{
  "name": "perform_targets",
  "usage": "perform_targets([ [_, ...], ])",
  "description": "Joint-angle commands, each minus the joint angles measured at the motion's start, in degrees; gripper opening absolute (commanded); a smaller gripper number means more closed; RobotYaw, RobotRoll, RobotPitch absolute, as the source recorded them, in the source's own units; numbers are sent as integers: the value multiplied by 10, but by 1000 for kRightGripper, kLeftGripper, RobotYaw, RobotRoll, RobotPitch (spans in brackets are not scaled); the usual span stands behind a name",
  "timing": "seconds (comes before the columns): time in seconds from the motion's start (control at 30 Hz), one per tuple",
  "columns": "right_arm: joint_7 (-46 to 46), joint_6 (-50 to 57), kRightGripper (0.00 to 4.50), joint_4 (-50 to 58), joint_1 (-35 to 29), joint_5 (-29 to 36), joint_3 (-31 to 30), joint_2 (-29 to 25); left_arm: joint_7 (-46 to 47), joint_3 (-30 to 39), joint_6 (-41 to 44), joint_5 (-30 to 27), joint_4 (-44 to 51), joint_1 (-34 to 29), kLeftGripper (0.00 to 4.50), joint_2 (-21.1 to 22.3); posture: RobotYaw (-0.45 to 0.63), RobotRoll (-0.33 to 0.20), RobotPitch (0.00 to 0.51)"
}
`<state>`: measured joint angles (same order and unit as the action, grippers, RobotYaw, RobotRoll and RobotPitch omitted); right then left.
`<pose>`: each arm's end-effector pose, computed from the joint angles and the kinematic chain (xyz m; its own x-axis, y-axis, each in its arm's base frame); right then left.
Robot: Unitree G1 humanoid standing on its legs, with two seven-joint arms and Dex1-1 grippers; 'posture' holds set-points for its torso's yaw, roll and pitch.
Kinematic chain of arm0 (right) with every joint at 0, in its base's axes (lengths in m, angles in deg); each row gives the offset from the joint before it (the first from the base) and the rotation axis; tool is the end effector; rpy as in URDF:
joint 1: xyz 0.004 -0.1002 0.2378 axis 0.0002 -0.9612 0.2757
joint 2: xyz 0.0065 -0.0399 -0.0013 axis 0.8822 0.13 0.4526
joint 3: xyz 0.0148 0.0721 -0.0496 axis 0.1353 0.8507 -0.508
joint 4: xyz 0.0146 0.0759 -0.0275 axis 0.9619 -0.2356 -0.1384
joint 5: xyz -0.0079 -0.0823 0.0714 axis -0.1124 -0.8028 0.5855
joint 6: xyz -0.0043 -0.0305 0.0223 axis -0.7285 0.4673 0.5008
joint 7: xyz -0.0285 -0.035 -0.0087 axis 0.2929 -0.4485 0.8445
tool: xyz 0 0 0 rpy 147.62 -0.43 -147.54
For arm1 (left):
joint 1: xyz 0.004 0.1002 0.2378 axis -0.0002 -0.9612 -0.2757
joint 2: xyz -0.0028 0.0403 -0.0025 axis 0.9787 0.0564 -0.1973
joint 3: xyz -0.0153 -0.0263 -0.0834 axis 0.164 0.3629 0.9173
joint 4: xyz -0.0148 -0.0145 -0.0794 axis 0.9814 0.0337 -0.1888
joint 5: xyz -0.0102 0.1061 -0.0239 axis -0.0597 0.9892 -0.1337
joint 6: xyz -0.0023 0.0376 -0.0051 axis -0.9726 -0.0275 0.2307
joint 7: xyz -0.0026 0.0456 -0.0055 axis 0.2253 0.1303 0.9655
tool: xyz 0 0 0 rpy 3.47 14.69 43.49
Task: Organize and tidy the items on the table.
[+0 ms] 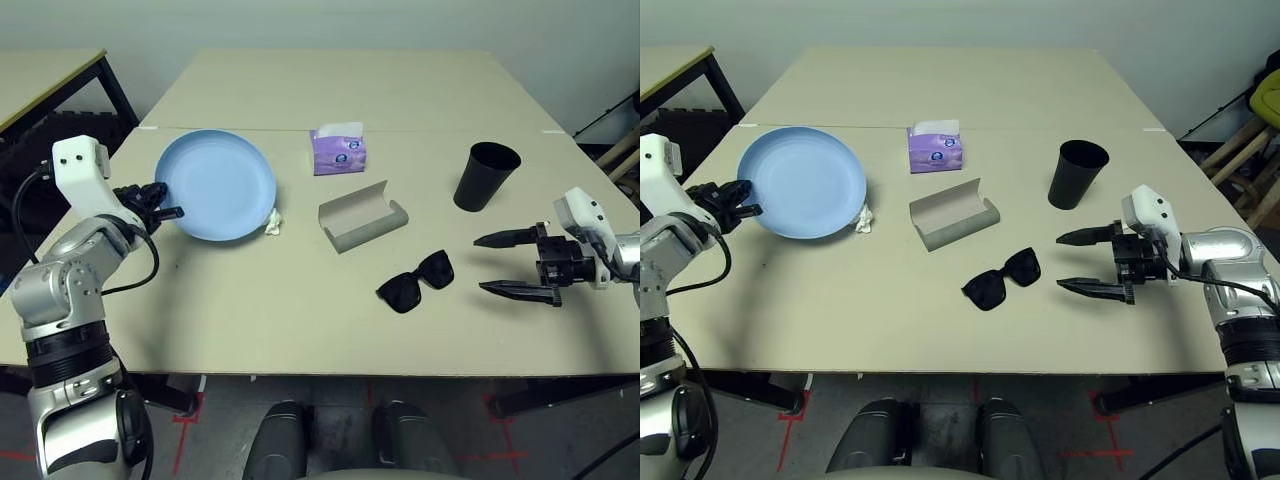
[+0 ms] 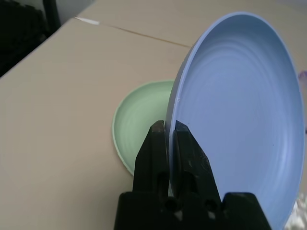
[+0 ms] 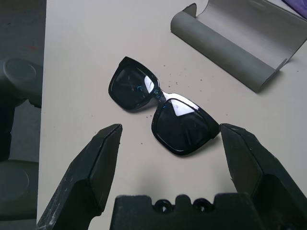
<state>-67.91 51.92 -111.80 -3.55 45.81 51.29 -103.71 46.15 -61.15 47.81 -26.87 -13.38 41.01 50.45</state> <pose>0.2677 -0.3158 0.1583 0.2707 0.8711 -0.4098 -0.9618 0.2265 -0.1538 0.2559 0.2873 0.2008 0.9731 0.1913 -0.1281 -0.2088 0.9676 -0.1416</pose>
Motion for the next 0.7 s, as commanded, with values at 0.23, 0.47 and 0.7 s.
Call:
perform_targets([
  [0.23, -1, -10, 4500, -2, -4, -7, -7, -4, 58, 16, -22, 15, -27, 32, 15, -28, 63, 0, 42],
  [0.47, 1, -7, 4500, 6, -10, -6, -7, -2, 89, -7, -53, 54, -48, 21, 15, -48, 59, 0, 53],
  [0.7, 3, -4, 4500, 17, -20, -2, -4, -4, 98, -17, -77, 78, -85, 22, 15, -59, 42, 0, 57],
])
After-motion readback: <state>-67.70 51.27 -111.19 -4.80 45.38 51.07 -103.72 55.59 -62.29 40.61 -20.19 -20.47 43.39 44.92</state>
